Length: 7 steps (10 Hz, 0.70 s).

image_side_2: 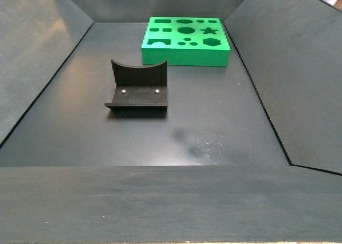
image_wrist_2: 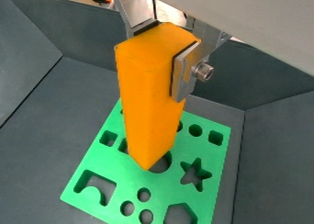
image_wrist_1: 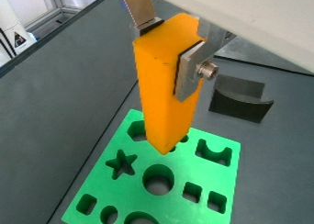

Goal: Pick up the rectangle object. Move up. Place the rectangle object on the fixture. Regrasp the rectangle object. Move to above the board. Insert the rectangle object.
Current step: Insert the rectangle object.

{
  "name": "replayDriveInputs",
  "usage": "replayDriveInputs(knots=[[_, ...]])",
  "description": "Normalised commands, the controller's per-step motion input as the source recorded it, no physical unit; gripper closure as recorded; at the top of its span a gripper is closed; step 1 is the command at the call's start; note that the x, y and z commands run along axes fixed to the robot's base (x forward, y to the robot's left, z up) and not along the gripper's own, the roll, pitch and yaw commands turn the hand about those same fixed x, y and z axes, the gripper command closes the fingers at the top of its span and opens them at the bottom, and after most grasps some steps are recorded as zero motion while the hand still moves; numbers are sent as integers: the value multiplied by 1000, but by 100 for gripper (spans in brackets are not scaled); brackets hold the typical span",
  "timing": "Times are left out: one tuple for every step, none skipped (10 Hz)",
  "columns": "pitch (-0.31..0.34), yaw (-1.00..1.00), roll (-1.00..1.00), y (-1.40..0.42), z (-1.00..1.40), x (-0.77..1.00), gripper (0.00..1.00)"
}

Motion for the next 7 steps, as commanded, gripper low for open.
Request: replayDriveInputs(knots=[[0,0,31,-169,-14,97,100],[0,0,0,-189,0,171,100],[0,0,0,-177,-11,140,100],[0,0,0,-163,-23,149,100],[0,0,0,-183,-37,154,100],[0,0,0,-197,-54,166,100],[0,0,0,-246,-69,203,100]])
